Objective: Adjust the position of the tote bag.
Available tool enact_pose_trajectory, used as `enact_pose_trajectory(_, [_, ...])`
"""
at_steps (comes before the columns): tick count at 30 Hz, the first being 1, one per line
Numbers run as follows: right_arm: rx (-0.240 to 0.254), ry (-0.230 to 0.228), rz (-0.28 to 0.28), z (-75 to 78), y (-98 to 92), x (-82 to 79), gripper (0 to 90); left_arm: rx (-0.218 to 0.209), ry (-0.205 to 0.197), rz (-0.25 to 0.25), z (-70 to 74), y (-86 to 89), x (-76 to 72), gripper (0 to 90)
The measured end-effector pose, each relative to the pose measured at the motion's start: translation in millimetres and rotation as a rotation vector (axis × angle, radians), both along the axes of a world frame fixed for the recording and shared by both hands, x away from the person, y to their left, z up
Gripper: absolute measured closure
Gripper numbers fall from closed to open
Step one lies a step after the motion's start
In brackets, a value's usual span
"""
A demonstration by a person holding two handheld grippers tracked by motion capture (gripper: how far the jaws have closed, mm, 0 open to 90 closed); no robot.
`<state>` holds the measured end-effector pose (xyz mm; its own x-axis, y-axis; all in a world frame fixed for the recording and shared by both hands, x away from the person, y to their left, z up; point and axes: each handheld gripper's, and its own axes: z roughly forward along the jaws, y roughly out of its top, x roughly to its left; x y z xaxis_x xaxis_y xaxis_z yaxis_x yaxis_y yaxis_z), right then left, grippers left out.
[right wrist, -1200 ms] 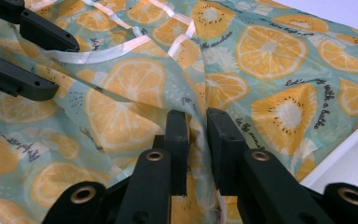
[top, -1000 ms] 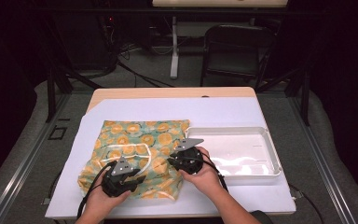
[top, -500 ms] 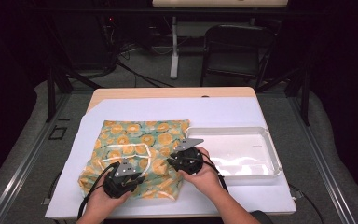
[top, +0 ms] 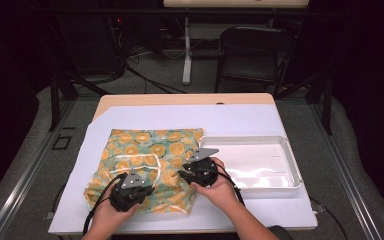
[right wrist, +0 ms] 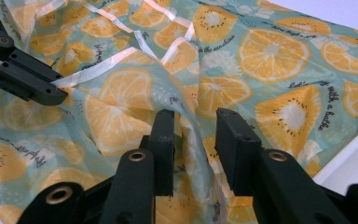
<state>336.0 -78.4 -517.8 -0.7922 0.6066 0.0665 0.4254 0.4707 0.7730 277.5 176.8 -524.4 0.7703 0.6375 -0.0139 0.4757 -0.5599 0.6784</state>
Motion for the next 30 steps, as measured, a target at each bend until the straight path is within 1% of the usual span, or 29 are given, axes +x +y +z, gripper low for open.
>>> enact_pose_trajectory(2, [0.006,-0.004,0.001,0.8,0.1,-0.7,67.1,-0.004,-0.013,0.005,0.9,0.5,-0.2,89.3])
enact_pose_trajectory(3, [0.008,-0.004,0.002,1.2,0.2,-1.0,66.9,-0.007,-0.007,0.003,2.1,1.2,-0.4,89.3])
enact_pose_trajectory(4, [0.013,-0.008,0.004,1.9,0.4,-1.8,66.5,-0.008,-0.010,0.003,2.7,1.6,-0.4,89.4])
enact_pose_trajectory(5, [0.016,-0.011,0.000,2.6,0.7,-2.6,66.2,-0.013,-0.023,0.009,3.2,1.9,-0.6,89.4])
enact_pose_trajectory(6, [0.017,-0.018,0.005,4.0,0.7,-3.2,65.6,-0.016,-0.016,0.007,4.1,2.3,-0.7,89.4])
enact_pose_trajectory(7, [0.018,-0.021,0.007,5.0,0.7,-3.6,65.1,-0.018,-0.029,0.013,4.9,2.6,-0.9,89.5])
enact_pose_trajectory(8, [0.020,-0.028,0.006,6.6,0.7,-4.6,64.4,-0.018,-0.027,0.008,6.1,3.2,-0.8,89.5])
enact_pose_trajectory(11, [0.034,-0.041,0.000,9.8,0.2,-6.7,63.2,-0.031,-0.043,0.014,9.8,4.1,-1.8,89.6])
enact_pose_trajectory(12, [0.039,-0.042,0.000,11.9,-0.5,-7.7,62.5,-0.034,-0.057,0.019,10.2,4.1,-2.0,89.6])
enact_pose_trajectory(14, [0.049,-0.051,0.005,15.0,-1.3,-9.0,61.7,-0.036,-0.062,0.017,13.3,5.7,-1.8,89.6])
enact_pose_trajectory(18, [0.069,-0.073,0.002,18.9,-1.9,-12.6,60.6,-0.051,-0.084,0.033,17.7,8.9,-0.7,89.7])
enact_pose_trajectory(22, [0.063,-0.088,0.006,20.7,-2.6,-15.3,60.2,-0.061,-0.097,0.042,21.6,11.9,0.7,89.7])
enact_pose_trajectory(25, [0.065,-0.124,0.008,22.2,-2.8,-18.4,60.2,-0.077,-0.102,0.048,24.4,13.6,2.4,89.6])
enact_pose_trajectory(26, [0.067,-0.148,0.011,23.3,-2.9,-20.1,60.4,-0.074,-0.106,0.049,25.2,14.0,2.8,89.6])
enact_pose_trajectory(30, [0.069,-0.191,0.015,26.2,-3.9,-24.5,61.7,-0.081,-0.119,0.058,28.8,13.9,5.2,89.6])
